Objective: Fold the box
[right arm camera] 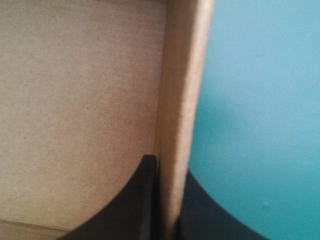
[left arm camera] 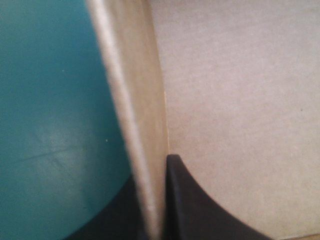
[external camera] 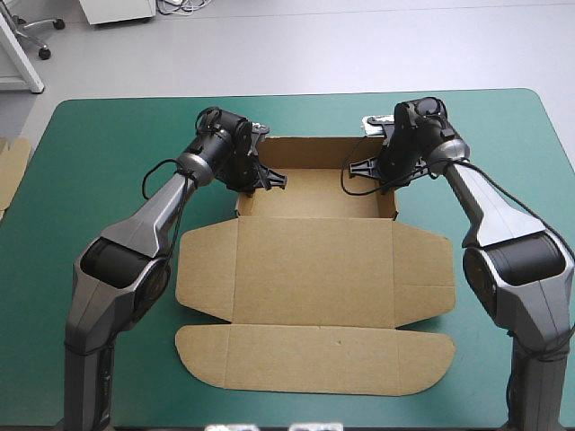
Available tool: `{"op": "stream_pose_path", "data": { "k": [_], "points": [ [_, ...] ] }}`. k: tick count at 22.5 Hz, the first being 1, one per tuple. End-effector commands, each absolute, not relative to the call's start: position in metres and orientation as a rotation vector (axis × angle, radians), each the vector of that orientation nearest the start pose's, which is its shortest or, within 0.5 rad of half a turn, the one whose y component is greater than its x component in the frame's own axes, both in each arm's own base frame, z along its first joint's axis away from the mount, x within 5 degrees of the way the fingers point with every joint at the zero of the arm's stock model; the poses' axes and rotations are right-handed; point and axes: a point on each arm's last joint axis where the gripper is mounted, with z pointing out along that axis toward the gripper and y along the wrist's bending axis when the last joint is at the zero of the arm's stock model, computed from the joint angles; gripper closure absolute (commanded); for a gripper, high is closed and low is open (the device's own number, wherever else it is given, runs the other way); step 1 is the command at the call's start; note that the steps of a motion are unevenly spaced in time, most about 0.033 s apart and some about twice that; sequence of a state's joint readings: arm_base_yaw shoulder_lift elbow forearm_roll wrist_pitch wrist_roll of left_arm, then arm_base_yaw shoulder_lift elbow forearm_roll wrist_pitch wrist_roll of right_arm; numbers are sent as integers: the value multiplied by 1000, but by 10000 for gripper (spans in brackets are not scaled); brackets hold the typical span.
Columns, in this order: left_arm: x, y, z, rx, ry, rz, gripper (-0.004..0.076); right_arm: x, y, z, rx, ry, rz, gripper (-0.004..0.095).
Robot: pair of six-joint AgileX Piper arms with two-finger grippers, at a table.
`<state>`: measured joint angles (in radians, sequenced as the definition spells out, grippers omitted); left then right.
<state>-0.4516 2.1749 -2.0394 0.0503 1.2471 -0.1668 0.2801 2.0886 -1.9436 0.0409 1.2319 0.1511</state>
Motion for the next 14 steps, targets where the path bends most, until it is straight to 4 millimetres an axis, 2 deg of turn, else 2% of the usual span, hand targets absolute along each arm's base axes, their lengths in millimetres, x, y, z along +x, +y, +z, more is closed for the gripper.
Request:
{"op": "stream_pose_path", "data": {
  "k": [1, 4, 7, 9, 10, 14],
  "points": [
    [417, -194, 294, 455, 2718, -13, 717, 424, 130, 298, -259, 2800, 173, 735],
    [416, -193, 302, 449, 2695, -29, 612, 423, 130, 301, -260, 2793, 170, 627],
    [415, -194, 304, 446, 2689, -45, 446, 420, 129, 308, -259, 2775, 171, 609],
    [414, -196, 305, 443, 2697, -78, 310, 417, 126, 319, -255, 2738, 158, 608],
    [413, -198, 305, 439, 2704, -113, 268, 415, 124, 325, -257, 2720, 139, 608],
    [406, -198, 323, 439, 2664, -179, 253, 402, 118, 353, -247, 2655, 143, 607]
  ]
}}
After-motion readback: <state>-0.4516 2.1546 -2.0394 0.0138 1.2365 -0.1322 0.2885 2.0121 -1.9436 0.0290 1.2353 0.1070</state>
